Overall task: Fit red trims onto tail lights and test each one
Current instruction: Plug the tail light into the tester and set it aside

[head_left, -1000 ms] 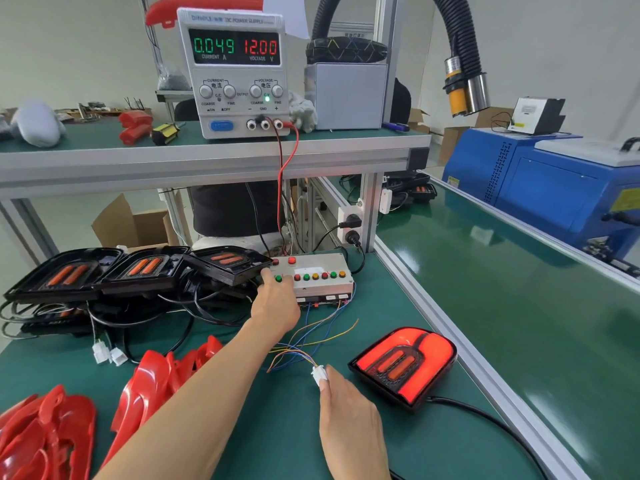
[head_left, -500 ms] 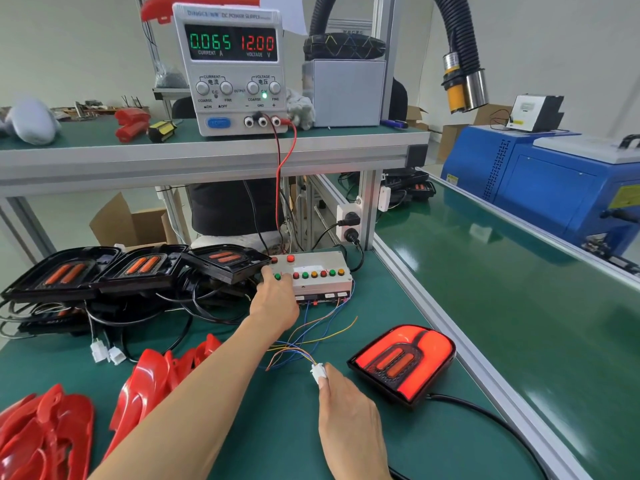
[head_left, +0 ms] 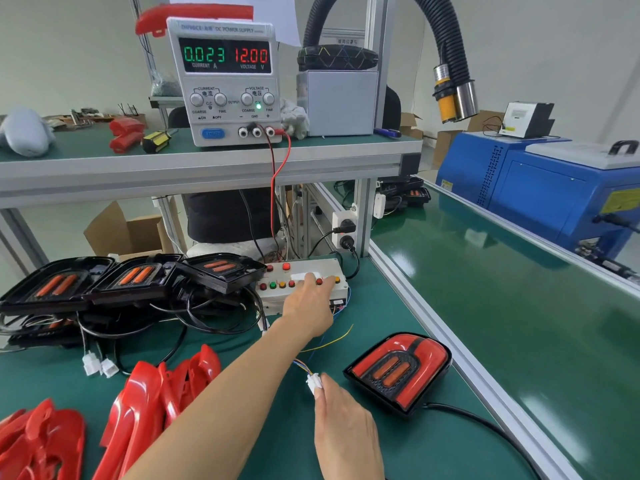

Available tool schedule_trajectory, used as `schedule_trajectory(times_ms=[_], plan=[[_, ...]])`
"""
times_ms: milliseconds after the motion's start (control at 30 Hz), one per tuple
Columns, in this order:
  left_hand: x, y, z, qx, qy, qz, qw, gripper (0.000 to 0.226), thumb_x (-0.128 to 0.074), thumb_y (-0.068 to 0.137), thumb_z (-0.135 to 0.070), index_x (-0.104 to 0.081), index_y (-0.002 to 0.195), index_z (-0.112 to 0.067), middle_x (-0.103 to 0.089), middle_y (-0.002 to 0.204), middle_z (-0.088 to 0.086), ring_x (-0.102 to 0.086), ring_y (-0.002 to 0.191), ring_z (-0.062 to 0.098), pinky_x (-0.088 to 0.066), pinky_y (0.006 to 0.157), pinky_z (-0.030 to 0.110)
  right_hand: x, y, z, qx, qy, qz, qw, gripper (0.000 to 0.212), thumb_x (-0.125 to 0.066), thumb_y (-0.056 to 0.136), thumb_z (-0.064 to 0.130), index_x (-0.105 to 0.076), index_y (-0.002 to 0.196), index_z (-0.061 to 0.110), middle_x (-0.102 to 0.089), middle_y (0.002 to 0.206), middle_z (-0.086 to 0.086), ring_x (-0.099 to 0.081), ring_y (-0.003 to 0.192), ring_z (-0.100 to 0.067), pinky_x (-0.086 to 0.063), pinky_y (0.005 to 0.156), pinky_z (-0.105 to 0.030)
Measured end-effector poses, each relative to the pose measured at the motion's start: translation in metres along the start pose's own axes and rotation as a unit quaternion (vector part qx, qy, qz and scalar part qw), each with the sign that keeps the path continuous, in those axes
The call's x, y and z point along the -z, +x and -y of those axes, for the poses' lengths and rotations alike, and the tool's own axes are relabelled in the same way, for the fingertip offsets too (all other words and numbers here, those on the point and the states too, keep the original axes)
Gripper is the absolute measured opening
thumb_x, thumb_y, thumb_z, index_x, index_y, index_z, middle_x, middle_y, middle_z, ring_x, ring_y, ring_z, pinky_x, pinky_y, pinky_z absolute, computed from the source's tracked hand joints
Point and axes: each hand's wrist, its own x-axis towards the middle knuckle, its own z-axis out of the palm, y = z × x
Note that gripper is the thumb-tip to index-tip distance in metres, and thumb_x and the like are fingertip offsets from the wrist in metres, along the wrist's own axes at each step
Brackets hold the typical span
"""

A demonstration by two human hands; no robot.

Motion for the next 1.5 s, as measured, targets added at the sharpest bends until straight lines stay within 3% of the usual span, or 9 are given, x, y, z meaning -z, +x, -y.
schedule_trajectory(times_ms=[200, 367, 533, 733, 933, 1233, 1500], plan=[[-0.004, 0.008, -0.006, 0.017, 0.0, 0.015, 1.0, 0.068, -0.054, 0.095, -0.012, -0.025, 0.155, -0.018, -0.036, 0.134, 0.018, -0.047, 0.119, 0.035, -0.047, 0.093, 0.043, 0.002, 0.0, 0.002, 0.0, -0.026, 0.007, 1.0, 0.039, -0.011, 0.109, 0.05, -0.042, 0.132, 0.045, -0.06, 0.121, 0.012, -0.058, 0.112, -0.006, -0.038, 0.086, -0.02], [-0.006, 0.008, -0.006, 0.026, -0.034, 0.011, 0.999, 0.062, -0.054, 0.095, -0.01, -0.03, 0.152, -0.015, -0.036, 0.133, 0.018, -0.047, 0.119, 0.036, -0.047, 0.09, 0.042, 0.003, 0.0, 0.001, 0.007, -0.027, 0.014, 0.999, 0.039, -0.011, 0.109, 0.049, -0.044, 0.131, 0.043, -0.06, 0.117, 0.01, -0.058, 0.108, -0.008, -0.034, 0.08, -0.023], [-0.005, 0.015, -0.005, 0.05, -0.086, 0.031, 0.995, 0.061, -0.049, 0.096, -0.01, -0.034, 0.154, -0.02, -0.036, 0.133, 0.016, -0.043, 0.125, 0.036, -0.046, 0.1, 0.048, 0.004, -0.001, 0.002, 0.007, -0.028, 0.016, 0.999, 0.04, -0.011, 0.109, 0.049, -0.044, 0.129, 0.04, -0.061, 0.116, 0.009, -0.058, 0.106, -0.009, -0.028, 0.073, -0.023], [-0.01, 0.014, -0.003, 0.042, -0.088, 0.026, 0.995, 0.064, -0.05, 0.095, -0.008, -0.03, 0.155, -0.019, -0.034, 0.133, 0.018, -0.041, 0.123, 0.037, -0.044, 0.104, 0.047, 0.005, -0.003, 0.002, 0.009, -0.011, 0.015, 1.0, 0.041, -0.012, 0.109, 0.05, -0.047, 0.128, 0.037, -0.062, 0.113, 0.007, -0.06, 0.104, -0.009, -0.042, 0.084, -0.024], [-0.012, 0.013, -0.003, 0.043, -0.112, 0.014, 0.993, 0.063, -0.051, 0.093, -0.004, -0.03, 0.152, -0.014, -0.034, 0.134, 0.018, -0.042, 0.122, 0.036, -0.043, 0.103, 0.044, 0.006, -0.003, 0.002, 0.012, -0.01, 0.01, 1.0, 0.041, -0.012, 0.109, 0.05, -0.045, 0.131, 0.039, -0.062, 0.114, 0.009, -0.06, 0.105, -0.008, -0.041, 0.085, -0.022], [-0.006, 0.016, -0.006, 0.041, -0.041, 0.035, 0.998, 0.057, -0.053, 0.096, -0.01, -0.033, 0.149, -0.012, -0.034, 0.134, 0.02, -0.045, 0.122, 0.038, -0.046, 0.103, 0.047, 0.003, -0.003, 0.001, 0.015, -0.014, -0.002, 1.0, 0.042, -0.012, 0.109, 0.05, -0.046, 0.131, 0.04, -0.062, 0.112, 0.01, -0.06, 0.104, -0.006, -0.041, 0.084, -0.02], [-0.012, 0.016, -0.003, 0.032, -0.051, 0.024, 0.998, 0.065, -0.056, 0.095, -0.01, -0.027, 0.152, -0.013, -0.033, 0.136, 0.019, -0.046, 0.121, 0.036, -0.045, 0.101, 0.044, -0.001, -0.002, -0.001, 0.017, -0.017, -0.008, 1.0, 0.043, -0.012, 0.109, 0.051, -0.045, 0.135, 0.042, -0.063, 0.114, 0.01, -0.06, 0.107, -0.007, -0.043, 0.087, -0.021]])
